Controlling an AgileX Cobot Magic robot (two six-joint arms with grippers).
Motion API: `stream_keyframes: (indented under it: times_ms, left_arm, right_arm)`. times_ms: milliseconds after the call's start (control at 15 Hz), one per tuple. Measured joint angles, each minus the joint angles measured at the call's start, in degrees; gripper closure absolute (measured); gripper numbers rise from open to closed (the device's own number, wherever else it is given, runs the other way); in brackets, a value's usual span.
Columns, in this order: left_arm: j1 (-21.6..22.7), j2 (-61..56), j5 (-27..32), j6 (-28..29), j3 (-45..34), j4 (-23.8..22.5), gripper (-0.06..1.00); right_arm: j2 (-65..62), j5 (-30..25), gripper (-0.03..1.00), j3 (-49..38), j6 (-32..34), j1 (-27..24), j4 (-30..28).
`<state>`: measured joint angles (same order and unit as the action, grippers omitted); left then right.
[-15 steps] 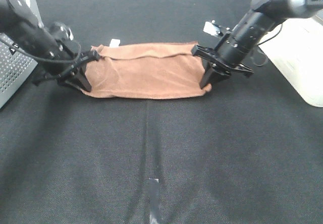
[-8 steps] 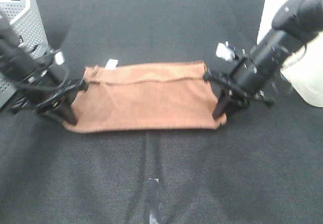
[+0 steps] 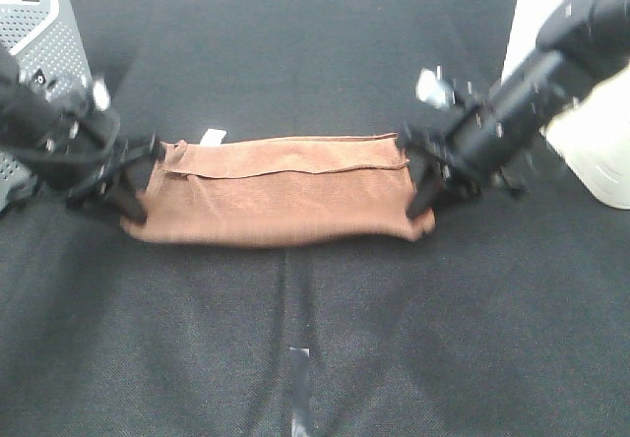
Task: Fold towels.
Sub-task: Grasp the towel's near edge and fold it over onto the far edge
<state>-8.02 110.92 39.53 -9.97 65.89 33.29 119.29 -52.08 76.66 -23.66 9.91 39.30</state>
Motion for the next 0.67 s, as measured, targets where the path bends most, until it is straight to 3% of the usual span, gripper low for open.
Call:
stream_keyframes:
  times_ms: [200, 467, 667]
  left_arm:
    - [0.86, 0.34, -5.1, 1.43, 6.07, 0.74, 0.92]
    - [2.75, 7.91, -5.9, 1.6, 15.99, 1.55, 0.92]
    - [2.75, 11.92, -5.9, 1.38, 19.14, 1.95, 0.92]
  right_arm:
    - [3.61, -0.06, 0.97, 11.12, 0.57, 0.0, -0.63]
    - [11.69, -0.17, 0.97, 25.1, 2.35, 0.0, -1.6]
    - [15.41, -0.23, 0.97, 29.34, 3.04, 0.0, -1.72]
